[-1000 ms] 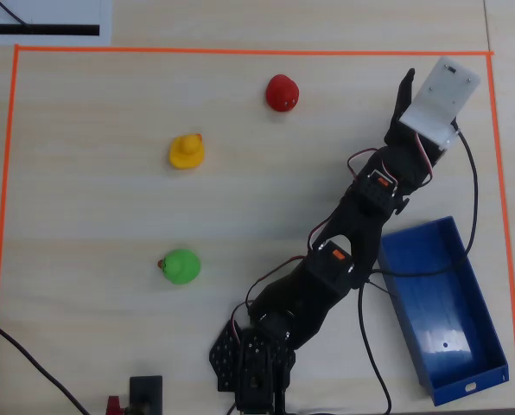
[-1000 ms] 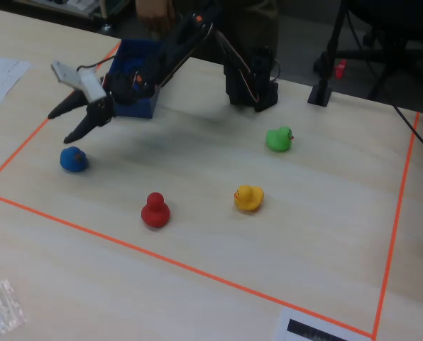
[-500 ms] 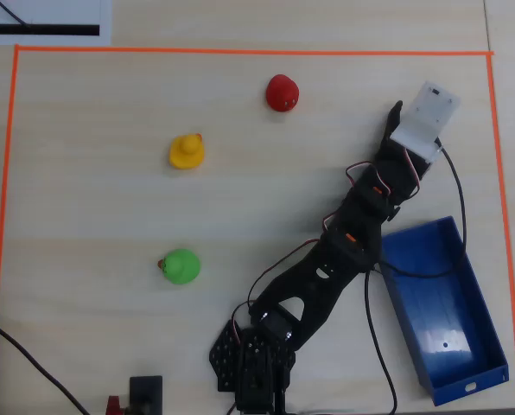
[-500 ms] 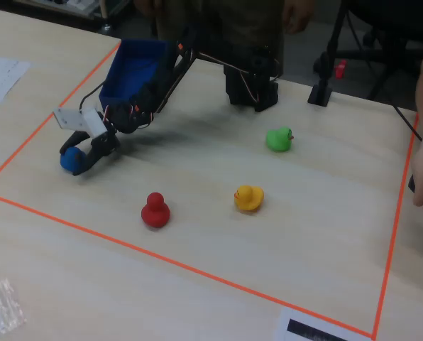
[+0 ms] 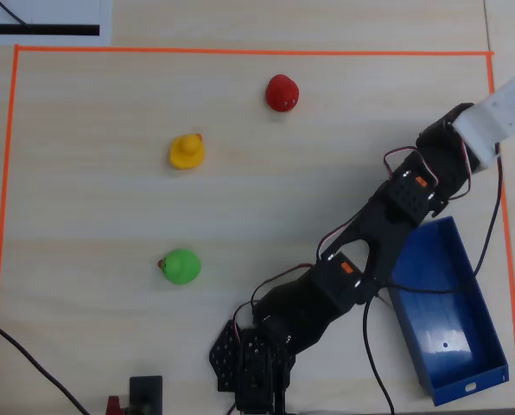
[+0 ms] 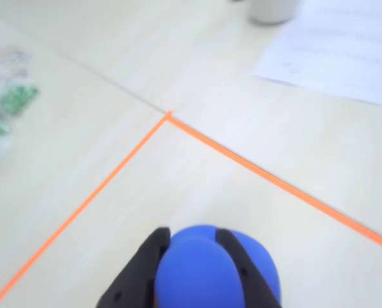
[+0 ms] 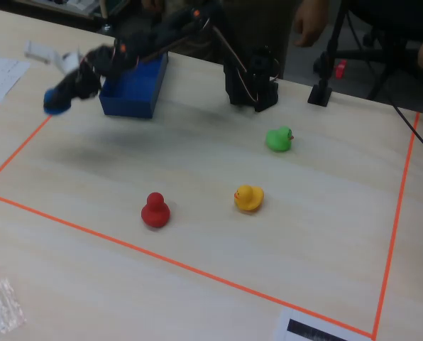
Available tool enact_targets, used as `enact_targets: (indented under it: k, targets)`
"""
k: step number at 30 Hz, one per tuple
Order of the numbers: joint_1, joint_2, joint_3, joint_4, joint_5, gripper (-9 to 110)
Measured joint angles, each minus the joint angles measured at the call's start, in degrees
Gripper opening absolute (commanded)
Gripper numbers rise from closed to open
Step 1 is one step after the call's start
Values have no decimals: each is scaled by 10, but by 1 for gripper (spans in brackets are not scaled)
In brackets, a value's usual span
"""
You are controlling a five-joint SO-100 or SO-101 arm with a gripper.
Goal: Grasp blue duck and put it into box.
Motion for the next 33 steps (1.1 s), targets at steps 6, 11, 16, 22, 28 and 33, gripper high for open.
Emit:
enact_targets:
  k: [6,11,16,22,28,33]
  targets:
    - [86,308,172,200,-48,0]
    - [179,504,375,136,-114,0]
    - [257,586,564,-18,-158,0]
    - [321,576,720,-165,-196,0]
    - [378,563,784,-241,-207,0]
    - [387,544,809,-258,-221,20]
